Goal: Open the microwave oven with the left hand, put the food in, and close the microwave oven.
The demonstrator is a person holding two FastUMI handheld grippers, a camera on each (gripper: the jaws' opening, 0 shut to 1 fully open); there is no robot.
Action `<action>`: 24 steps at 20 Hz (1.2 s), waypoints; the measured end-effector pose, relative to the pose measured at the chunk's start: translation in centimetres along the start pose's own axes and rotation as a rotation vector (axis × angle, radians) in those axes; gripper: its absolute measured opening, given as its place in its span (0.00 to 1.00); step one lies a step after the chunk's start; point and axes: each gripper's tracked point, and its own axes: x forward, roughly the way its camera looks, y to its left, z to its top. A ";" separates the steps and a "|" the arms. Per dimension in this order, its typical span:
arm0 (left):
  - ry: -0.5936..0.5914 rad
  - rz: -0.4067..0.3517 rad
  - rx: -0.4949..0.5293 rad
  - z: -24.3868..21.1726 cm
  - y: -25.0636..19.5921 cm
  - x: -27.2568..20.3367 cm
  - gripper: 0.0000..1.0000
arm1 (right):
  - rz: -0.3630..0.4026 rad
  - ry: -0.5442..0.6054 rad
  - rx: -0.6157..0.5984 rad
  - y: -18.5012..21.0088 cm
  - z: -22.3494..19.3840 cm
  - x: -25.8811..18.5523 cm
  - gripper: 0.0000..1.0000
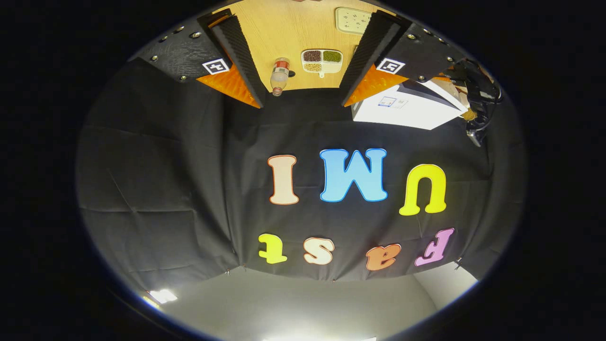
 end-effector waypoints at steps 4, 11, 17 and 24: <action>0.008 0.009 0.000 0.8 0.0 1.2 0.07 | 0.010 0.005 0.005 0.1 -0.2 1.0 0.97; 0.015 0.030 -0.031 1.9 0.3 3.4 0.07 | 0.026 0.029 0.016 -0.1 -1.1 2.6 0.97; 0.019 0.047 -0.055 2.8 0.6 4.9 0.07 | 0.031 0.044 0.036 -0.7 -1.6 4.2 0.97; 0.049 0.094 -0.089 2.6 1.5 6.1 0.07 | 0.071 0.068 0.053 -0.6 -2.5 6.0 0.97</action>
